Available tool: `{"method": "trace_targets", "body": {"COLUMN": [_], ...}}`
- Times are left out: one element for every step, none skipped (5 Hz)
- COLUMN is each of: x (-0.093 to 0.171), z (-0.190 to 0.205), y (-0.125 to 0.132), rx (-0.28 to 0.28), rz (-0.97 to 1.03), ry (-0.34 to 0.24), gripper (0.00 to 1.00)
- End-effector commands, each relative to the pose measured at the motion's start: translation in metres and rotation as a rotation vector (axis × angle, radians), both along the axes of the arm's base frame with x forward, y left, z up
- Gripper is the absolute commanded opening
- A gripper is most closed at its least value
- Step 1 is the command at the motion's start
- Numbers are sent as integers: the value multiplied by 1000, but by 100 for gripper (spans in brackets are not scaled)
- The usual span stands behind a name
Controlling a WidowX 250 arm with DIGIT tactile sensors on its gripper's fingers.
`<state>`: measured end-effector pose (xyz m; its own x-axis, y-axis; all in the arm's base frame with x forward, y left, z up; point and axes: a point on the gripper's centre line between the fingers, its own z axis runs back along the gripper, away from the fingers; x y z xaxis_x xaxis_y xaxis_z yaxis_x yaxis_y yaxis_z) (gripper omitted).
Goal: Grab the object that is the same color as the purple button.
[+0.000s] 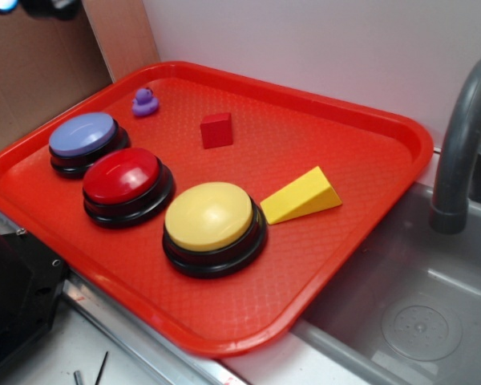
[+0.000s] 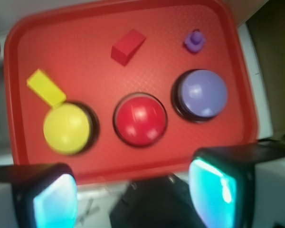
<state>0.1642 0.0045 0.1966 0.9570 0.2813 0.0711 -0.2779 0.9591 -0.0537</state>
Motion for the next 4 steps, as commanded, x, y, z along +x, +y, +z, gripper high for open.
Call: {"method": "trace_targets", "body": {"x": [37,54,64,77], "z": [-21,-40,-54,-74], "y": [38,59,77,94], "rx": [32,41,64,93], "rz": [230,340,447,505], "ry": [-95,-106,-129,-120], "gripper": [100,100,100,100]}}
